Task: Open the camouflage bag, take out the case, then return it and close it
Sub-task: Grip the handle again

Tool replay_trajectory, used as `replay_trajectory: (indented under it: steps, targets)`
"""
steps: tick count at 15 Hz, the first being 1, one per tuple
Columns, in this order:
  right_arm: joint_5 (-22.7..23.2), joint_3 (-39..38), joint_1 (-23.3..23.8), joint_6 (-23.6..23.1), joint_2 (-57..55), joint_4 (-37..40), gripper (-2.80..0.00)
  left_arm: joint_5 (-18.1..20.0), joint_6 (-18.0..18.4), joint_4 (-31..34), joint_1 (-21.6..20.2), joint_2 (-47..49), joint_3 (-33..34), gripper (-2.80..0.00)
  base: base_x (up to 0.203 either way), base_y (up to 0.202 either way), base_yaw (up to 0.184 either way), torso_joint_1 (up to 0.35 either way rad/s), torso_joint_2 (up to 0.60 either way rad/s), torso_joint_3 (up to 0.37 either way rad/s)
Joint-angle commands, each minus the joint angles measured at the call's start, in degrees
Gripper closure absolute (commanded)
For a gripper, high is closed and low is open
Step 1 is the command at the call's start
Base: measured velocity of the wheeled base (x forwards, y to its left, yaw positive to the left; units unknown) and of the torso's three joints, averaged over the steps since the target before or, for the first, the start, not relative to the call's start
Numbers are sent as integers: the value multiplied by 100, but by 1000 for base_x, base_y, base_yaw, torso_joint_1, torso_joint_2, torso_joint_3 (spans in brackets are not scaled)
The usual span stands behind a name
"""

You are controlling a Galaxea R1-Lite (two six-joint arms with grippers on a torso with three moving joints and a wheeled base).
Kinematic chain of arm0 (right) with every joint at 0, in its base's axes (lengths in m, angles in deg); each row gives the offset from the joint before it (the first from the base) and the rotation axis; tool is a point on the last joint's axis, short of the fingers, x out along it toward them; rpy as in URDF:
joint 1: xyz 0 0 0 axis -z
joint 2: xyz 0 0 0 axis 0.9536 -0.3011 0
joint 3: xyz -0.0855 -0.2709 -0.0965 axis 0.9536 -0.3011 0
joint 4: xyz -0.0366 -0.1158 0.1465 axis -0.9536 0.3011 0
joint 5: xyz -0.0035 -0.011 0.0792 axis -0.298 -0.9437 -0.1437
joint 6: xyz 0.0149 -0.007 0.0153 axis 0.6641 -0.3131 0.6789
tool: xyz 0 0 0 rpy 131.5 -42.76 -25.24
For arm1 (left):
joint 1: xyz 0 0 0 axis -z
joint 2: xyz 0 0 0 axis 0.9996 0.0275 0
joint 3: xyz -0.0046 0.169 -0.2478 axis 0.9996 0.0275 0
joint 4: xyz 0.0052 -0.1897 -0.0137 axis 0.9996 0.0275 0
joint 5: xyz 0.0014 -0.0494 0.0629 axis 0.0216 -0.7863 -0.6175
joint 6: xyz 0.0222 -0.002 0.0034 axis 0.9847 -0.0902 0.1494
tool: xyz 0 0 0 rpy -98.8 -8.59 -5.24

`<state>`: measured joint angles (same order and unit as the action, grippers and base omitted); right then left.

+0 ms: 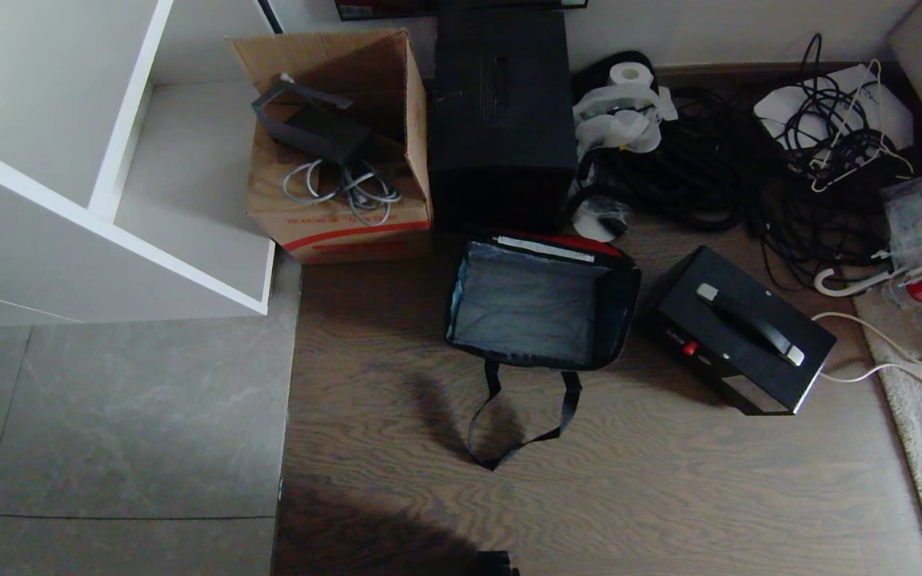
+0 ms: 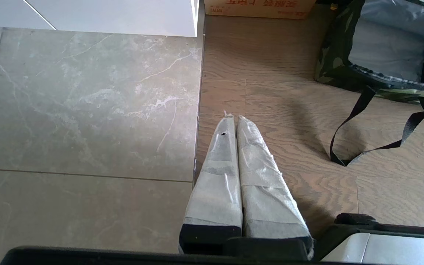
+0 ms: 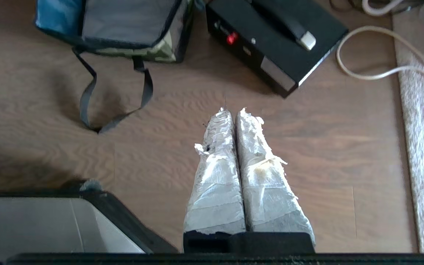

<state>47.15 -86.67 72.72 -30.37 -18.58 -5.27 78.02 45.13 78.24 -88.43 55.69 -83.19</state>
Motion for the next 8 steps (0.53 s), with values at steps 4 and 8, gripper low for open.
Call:
replay_trajectory:
  steps: [4, 8]
  targets:
    - [-64, -59, 2, 394, -33, -255, 0, -2, -5, -2, 0, -3, 53, 0, 0, 0, 0, 0, 0, 0]
    - [-64, -50, -7, 377, -27, -232, 0, -2, -5, -7, 0, -9, 53, 0, 0, 0, 0, 0, 0, 0]
